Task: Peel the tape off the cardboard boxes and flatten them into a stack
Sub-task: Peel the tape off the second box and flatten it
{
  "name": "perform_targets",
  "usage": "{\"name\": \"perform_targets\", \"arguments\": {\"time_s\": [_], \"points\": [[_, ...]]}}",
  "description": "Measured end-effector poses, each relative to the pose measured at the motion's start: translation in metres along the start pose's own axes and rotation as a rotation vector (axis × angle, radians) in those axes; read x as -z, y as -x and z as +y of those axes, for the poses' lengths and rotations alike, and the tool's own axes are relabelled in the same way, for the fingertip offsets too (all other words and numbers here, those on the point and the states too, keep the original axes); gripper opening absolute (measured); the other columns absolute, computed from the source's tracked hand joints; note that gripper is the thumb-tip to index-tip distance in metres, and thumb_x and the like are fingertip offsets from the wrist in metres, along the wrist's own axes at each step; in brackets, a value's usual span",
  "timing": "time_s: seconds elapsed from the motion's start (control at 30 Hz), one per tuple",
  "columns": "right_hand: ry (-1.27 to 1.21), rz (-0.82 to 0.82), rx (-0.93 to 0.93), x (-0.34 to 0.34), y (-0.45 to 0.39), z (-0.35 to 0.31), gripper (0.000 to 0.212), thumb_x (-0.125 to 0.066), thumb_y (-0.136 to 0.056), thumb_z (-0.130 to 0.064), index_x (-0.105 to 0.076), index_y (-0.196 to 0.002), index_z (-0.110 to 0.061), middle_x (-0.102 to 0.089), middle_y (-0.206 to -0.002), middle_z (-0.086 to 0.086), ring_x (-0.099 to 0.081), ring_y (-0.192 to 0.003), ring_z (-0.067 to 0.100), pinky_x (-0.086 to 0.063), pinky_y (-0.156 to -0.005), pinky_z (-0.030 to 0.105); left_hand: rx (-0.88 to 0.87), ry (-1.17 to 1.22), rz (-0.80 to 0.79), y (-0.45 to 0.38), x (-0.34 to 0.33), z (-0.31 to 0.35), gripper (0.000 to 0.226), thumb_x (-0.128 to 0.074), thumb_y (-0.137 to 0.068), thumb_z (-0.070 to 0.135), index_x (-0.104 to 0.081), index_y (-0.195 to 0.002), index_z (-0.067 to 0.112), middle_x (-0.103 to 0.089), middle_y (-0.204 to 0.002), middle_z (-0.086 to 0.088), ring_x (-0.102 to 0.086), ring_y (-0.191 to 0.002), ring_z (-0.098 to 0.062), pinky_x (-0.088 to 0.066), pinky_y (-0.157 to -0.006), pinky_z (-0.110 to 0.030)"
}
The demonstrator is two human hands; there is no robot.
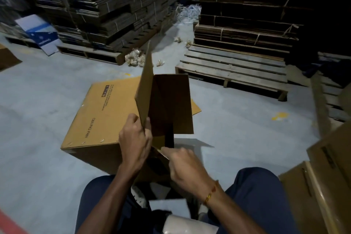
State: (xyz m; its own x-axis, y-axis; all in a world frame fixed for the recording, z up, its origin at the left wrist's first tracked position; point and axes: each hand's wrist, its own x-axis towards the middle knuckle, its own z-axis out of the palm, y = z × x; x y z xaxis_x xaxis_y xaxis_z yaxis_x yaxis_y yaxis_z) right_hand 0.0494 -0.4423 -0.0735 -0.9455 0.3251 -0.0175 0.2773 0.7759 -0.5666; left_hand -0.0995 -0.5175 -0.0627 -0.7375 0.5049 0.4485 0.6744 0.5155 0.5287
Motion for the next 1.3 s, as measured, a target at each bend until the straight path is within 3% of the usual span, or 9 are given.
{"name": "perform_targets", "arguments": {"time_s": [0.13,0.23,0.4,0.53,0.67,0.9,1.0,1.13,1.3], "points": [[-0.005,0.313,0.002,-0.008,0.007,0.002,0.054,-0.049,-0.092,0.003,-0.053,-0.141,-0.019,-0.066,-0.124,0.001,-0.066,-0.102,0.021,-0.055,-0.088,0.030,0.137,0.093,0.133,-0.016,-0.010,0.030,0.022,-0.052,-0.104,0.023,-0.061,-0.093,0.006,-0.054,-0.089,-0.003,-0.044,-0.062,-0.003,-0.031,-0.054,-0.012],[-0.235,0.345,-0.115,-0.002,0.000,0.000,0.045,-0.051,-0.098,-0.006,-0.053,-0.142,-0.016,-0.061,-0.134,0.000,-0.056,-0.120,0.017,-0.044,-0.104,0.024,0.233,0.143,0.147,-0.020,-0.019,0.041,0.021,-0.055,-0.102,0.021,-0.061,-0.091,0.004,-0.059,-0.088,-0.010,-0.051,-0.069,-0.016,-0.043,-0.064,-0.030],[-0.312,0.224,-0.235,0.001,-0.005,0.004,0.051,-0.050,-0.104,-0.024,-0.037,-0.153,-0.020,-0.045,-0.152,-0.003,-0.042,-0.139,0.016,-0.035,-0.109,0.026,0.184,0.132,-0.155,-0.039,-0.022,0.041,0.022,-0.057,-0.100,0.019,-0.056,-0.079,0.013,-0.061,-0.081,-0.008,-0.060,-0.070,-0.022,-0.048,-0.060,-0.033],[-0.231,0.253,-0.238,0.008,-0.009,0.013,0.034,-0.045,-0.104,-0.016,-0.045,-0.138,-0.022,-0.055,-0.129,-0.002,-0.057,-0.115,0.019,-0.042,-0.085,0.029,0.086,0.140,-0.377,-0.052,-0.022,0.056,0.021,-0.057,-0.101,0.023,-0.062,-0.081,0.018,-0.062,-0.077,0.000,-0.061,-0.068,-0.016,-0.043,-0.056,-0.022],[-0.197,0.347,-0.302,0.016,-0.004,0.040,0.043,-0.044,-0.103,-0.009,-0.045,-0.141,-0.030,-0.061,-0.121,-0.004,-0.062,-0.106,0.018,-0.056,-0.087,0.037,-0.102,0.030,-0.617,-0.069,-0.021,0.053,0.047,-0.060,-0.095,0.048,-0.066,-0.127,0.015,-0.063,-0.114,0.000,-0.057,-0.093,-0.012,-0.043,-0.072,-0.024],[-0.173,0.468,-0.469,0.028,0.027,0.114,0.053,-0.041,-0.102,-0.003,-0.049,-0.146,-0.032,-0.062,-0.085,-0.001,-0.064,-0.080,0.023,-0.046,-0.067,0.031,0.177,-0.485,-0.467,-0.096,0.001,-0.027,0.060,-0.055,-0.097,0.054,-0.049,-0.146,0.020,-0.052,-0.140,-0.017,-0.059,-0.114,-0.035,-0.050,-0.085,-0.046],[-0.203,0.525,-0.435,0.028,0.023,0.134,0.051,-0.045,-0.100,0.000,-0.054,-0.142,-0.028,-0.069,-0.092,0.001,-0.065,-0.082,0.017,-0.052,-0.069,0.024,0.337,-0.172,-0.698,-0.091,-0.009,-0.046,0.051,-0.052,-0.099,0.051,-0.064,-0.123,0.007,-0.070,-0.108,-0.020,-0.062,-0.079,-0.025,-0.046,-0.061,-0.032],[-0.230,0.563,-0.356,0.041,0.017,0.154,0.048,-0.048,-0.101,-0.002,-0.057,-0.140,-0.029,-0.067,-0.097,-0.005,-0.052,-0.071,-0.003,-0.038,-0.062,0.001,0.465,0.141,-0.726,-0.070,-0.008,-0.035,0.051,-0.053,-0.102,0.044,-0.074,-0.080,0.003,-0.070,-0.066,-0.012,-0.044,-0.051,-0.015,-0.031,-0.046,-0.022],[-0.004,0.512,-0.347,0.091,0.013,0.217,0.037,-0.057,-0.098,-0.008,-0.068,-0.127,-0.027,-0.073,-0.120,-0.001,-0.068,-0.108,0.025,-0.050,-0.090,0.031,0.514,0.330,-1.147,-0.009,0.005,0.013,0.042,-0.060,-0.097,0.041,-0.080,-0.079,0.010,-0.078,-0.081,-0.011,-0.041,-0.051,-0.012,-0.031,-0.047,-0.024]]}}
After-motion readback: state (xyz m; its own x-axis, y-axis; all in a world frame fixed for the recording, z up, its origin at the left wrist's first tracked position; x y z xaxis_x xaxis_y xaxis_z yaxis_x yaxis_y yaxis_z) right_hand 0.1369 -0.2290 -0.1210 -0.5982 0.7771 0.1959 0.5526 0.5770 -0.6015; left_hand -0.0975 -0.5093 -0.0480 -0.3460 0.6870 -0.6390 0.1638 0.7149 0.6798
